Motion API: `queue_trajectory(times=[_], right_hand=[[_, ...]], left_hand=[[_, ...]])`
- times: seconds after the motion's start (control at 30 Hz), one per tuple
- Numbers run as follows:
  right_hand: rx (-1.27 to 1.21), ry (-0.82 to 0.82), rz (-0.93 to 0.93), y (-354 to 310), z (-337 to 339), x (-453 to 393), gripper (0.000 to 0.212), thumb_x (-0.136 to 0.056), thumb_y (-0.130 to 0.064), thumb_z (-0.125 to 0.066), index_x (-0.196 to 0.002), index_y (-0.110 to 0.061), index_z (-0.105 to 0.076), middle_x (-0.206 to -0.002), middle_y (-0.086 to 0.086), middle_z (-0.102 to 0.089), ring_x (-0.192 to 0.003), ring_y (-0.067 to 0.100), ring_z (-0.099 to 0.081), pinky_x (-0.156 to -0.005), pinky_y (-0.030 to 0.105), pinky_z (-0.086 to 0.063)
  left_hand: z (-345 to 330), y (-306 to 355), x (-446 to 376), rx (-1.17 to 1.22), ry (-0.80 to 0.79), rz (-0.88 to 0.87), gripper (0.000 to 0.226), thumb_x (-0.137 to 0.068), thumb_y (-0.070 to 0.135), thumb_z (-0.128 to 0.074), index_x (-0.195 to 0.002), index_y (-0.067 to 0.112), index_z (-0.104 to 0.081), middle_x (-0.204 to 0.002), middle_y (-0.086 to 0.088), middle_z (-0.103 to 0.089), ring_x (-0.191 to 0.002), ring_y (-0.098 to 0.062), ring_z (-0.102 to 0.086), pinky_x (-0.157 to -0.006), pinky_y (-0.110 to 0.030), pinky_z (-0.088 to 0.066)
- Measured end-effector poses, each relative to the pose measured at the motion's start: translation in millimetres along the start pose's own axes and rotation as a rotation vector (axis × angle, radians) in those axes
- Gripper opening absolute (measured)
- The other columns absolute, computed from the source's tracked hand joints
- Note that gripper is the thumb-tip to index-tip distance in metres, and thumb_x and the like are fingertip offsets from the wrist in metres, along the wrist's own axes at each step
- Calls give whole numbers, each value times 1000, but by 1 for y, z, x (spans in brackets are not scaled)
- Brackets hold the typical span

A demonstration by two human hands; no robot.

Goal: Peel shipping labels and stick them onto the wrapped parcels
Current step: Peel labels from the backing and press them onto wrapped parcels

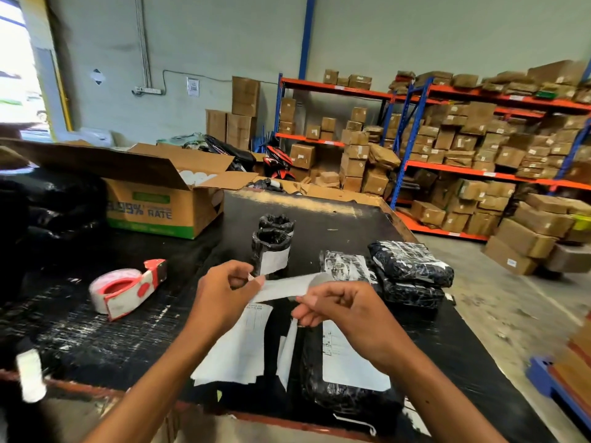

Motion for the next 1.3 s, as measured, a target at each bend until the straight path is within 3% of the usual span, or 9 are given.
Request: queue_trajectory(times=[0.1,0.2,0.27,0.37,0.6,0.77,1.03,1.13,1.3], right_hand=[[33,-9,31,-2,-2,-5,18,-91,-7,-59,-96,5,-71,-85,15,-75,-70,14,-68,-70,22,-55],[85,-37,62,-6,-6,-10,16,-92,-6,-57,-90,-2,-73,-81,9,-75,-70,12,-68,-69,22,-54],[101,-47,80,-8,-8,-11,17,-92,-5,-56,-88,-5,-73,-79,5,-75,-69,12,-68,-68,22,-54],[79,-21,92,-9,-8,-9,16,-91,-6,-59,-87,-3,-74,-78,10,-76,-67,15,-68,-68,24,-55],[-452,267,95,-14,27,-8,29,-86,1,-50,-63,-6,-67,-55,5,-64,-54,14,-56,-54,21,-50],[-645,508,131,-11,75,-9,25,-88,-5,-46,-66,-12,-56,-54,-3,-56,-53,8,-51,-55,20,-46],[-684,860,234,-1,103,-11,20,-85,-7,-47,-65,-13,-50,-49,-6,-52,-45,4,-48,-52,21,-38],[-456,746,213,1,92,-19,26,-87,-2,-45,-63,-10,-52,-49,-3,-54,-48,8,-48,-52,22,-39],[240,309,0,25,40,-38,31,-89,-5,-45,-60,-8,-57,-57,6,-57,-53,14,-50,-54,22,-45]], left_hand=[[-1,28,19,76,-119,-138,16,-81,30,-71,-90,18,-77,-83,2,-75,-77,-9,-66,-66,-14,-50],[-7,53,37,170,-316,-205,23,-78,39,-68,-84,20,-79,-77,-1,-76,-75,-13,-69,-71,-22,-53],[-8,55,36,144,-282,-234,15,-81,29,-71,-84,17,-79,-77,-2,-76,-76,-18,-70,-72,-27,-54],[-10,50,32,199,-250,-201,13,-85,17,-67,-81,8,-77,-71,-4,-72,-61,-8,-59,-58,-15,-47],[-14,-2,-3,300,-109,216,39,-94,17,-56,-56,8,-55,-39,5,-43,-36,-6,-35,-48,-22,-31],[0,-50,-19,361,-25,353,31,-90,20,-62,-82,-9,-65,-66,-14,-47,-56,-20,-36,-53,-29,-28],[26,-57,-28,259,275,241,27,-95,19,-55,-72,7,-60,-62,-11,-55,-59,-20,-45,-63,-33,-36],[27,-39,-25,230,278,149,21,-96,23,-52,-84,8,-61,-65,-12,-63,-55,-18,-48,-59,-31,-40],[29,-19,-23,214,256,38,20,-97,26,-51,-91,10,-62,-77,-11,-70,-51,-20,-57,-51,-29,-45]])
Point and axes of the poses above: each hand's wrist, its own x-axis away from the middle knuckle, its own z-axis out of the back of the hand, y = z × x, the point moved 4 cm from there along -x, towards the middle knuckle
